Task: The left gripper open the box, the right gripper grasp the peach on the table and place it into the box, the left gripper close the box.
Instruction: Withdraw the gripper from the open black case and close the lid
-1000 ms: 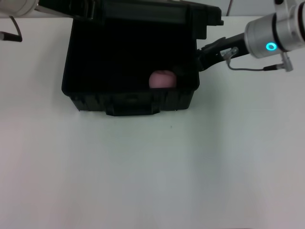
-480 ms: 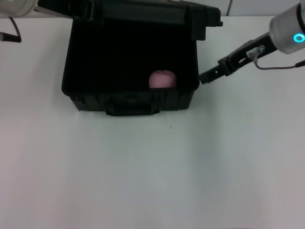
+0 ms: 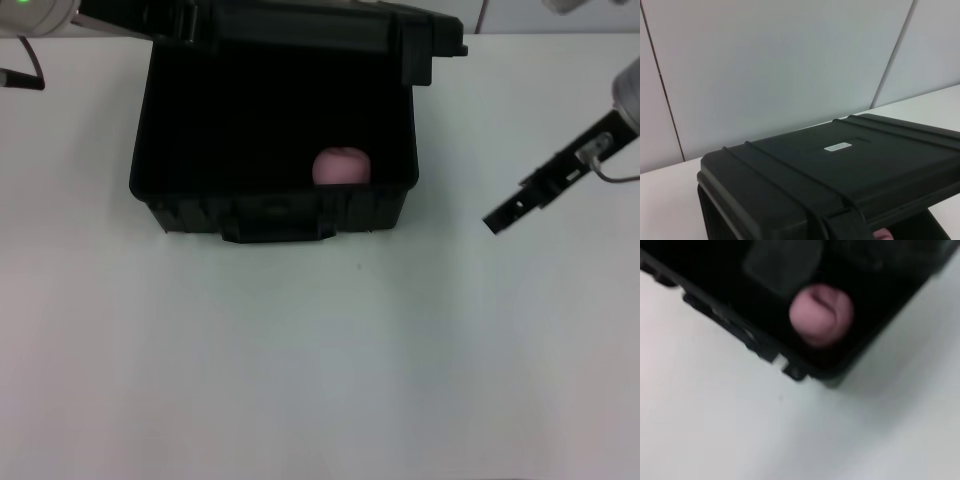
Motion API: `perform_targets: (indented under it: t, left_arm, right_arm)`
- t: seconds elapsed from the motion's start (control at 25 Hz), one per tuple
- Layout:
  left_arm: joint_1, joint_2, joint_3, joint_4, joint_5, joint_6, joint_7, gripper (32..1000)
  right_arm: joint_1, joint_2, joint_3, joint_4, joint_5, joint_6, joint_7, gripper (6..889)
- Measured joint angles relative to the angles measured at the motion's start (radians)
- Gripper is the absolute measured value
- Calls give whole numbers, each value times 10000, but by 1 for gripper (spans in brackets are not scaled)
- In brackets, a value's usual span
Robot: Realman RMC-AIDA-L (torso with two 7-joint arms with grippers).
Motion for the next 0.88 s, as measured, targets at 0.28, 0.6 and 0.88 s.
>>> perform_targets:
  t: [0.28, 0.6, 0.88]
  left_arm:
    - [27, 0, 0, -1, -5, -8, 0, 409]
    - [30, 0, 1, -12, -5, -16, 2, 410]
    - [-16, 0, 0, -42, -5, -59, 7, 411]
  right_arm:
    - [21, 55, -43, -38, -957, 496, 311, 795]
    - [22, 66, -1, -39, -1129, 515, 338, 795]
    - [16, 66, 0, -39, -1144, 481, 356, 795]
